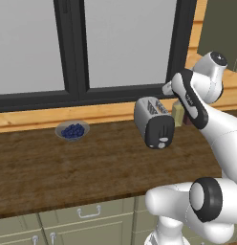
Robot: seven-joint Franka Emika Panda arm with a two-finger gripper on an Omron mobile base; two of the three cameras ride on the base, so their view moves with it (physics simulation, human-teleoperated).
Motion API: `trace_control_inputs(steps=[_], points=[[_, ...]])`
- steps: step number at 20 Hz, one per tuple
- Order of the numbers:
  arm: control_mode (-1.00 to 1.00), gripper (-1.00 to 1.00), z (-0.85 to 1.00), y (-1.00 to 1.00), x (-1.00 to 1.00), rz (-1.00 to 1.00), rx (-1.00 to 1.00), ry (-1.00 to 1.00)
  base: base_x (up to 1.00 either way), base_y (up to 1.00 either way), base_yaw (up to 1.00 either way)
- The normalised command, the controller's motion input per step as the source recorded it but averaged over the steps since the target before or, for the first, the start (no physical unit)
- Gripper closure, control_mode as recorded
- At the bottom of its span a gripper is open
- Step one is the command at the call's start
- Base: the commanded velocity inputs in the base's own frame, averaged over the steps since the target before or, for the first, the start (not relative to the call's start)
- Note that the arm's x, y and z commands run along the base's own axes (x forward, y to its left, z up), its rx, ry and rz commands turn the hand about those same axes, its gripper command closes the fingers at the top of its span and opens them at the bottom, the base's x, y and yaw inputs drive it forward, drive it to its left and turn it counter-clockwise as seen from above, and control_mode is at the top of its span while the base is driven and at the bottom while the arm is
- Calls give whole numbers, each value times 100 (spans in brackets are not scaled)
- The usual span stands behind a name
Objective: Start the toaster. Once the lever pops up, take the bread to the plate on the dining counter.
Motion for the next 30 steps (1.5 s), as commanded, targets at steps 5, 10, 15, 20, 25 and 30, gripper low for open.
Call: trace_control_inputs(steps=[5,10,15,20,25,30], points=[[-100,-100,0,0,0,0,0,0,0,0,0],[-100,-100,0,0,0,0,0,0,0,0,0],[-100,-100,0,0,0,0,0,0,0,0,0],[-100,-100,0,0,0,0,0,0,0,0,0],[-100,-100,0,0,0,0,0,0,0,0,0],[-100,-100,0,0,0,0,0,0,0,0,0]])
